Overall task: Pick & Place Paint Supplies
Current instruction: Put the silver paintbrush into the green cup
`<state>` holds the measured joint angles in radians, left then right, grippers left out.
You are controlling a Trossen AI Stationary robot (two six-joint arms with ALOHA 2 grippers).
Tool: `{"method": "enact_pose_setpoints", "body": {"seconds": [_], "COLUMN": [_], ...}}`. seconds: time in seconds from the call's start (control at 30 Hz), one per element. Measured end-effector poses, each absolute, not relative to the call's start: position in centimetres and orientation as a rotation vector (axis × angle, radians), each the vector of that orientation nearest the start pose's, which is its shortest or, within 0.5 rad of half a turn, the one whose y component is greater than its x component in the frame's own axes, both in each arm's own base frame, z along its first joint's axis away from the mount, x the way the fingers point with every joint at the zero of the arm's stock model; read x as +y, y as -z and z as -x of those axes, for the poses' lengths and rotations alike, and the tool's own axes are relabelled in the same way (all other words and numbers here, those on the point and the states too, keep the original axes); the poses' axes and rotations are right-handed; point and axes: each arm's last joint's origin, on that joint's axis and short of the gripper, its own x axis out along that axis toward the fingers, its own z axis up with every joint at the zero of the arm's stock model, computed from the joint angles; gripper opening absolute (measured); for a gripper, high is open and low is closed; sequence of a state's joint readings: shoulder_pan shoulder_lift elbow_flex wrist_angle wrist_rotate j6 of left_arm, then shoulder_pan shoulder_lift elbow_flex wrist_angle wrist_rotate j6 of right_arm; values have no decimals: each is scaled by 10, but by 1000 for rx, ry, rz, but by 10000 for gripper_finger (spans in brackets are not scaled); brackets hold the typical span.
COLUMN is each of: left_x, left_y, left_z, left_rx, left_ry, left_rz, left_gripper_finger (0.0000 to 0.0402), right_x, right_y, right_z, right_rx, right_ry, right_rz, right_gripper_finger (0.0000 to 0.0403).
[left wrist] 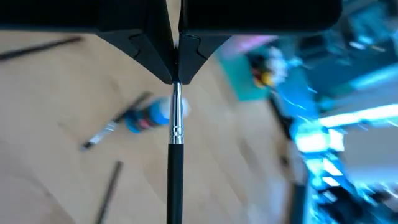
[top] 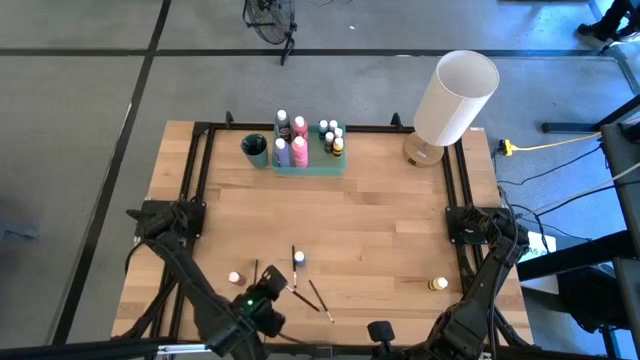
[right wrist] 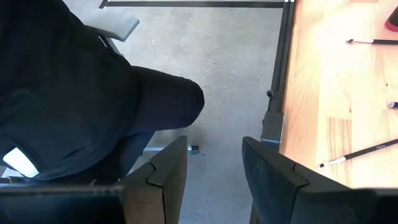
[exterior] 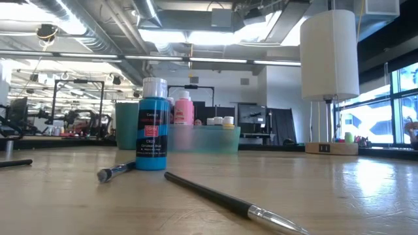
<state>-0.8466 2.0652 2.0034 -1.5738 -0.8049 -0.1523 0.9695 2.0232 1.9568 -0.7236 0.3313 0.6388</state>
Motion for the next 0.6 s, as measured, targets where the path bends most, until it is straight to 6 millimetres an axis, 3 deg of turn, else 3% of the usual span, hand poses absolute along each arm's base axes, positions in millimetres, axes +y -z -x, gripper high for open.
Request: {"method": "enact_pose_setpoints", "body": {"seconds": [0.13, 0.3, 0.43, 0.6], "left_x": [-278, -262, -242, -200], "left_y": [-308, -319, -338, -376], "left_z": [-273, -284, -289, -286], "left_rx": [1022, 978, 969, 940], "left_ry": [-26, -96, -132, -258], "left_rz": [-1215, -1362, -1467, -1461], "left_gripper_finger": [2, 3, 3, 3], "right_x": [366, 367, 367, 367], "right_y": [-317, -317, -317, -316], "right_z": [-263, -262, -261, -259], "right_rx": [788, 788, 785, 779], "right_ry": [-370, -371, -368, -339], "right_rz": [-112, -111, -108, -84], "right_gripper_finger": [157, 157, 157, 157]}}
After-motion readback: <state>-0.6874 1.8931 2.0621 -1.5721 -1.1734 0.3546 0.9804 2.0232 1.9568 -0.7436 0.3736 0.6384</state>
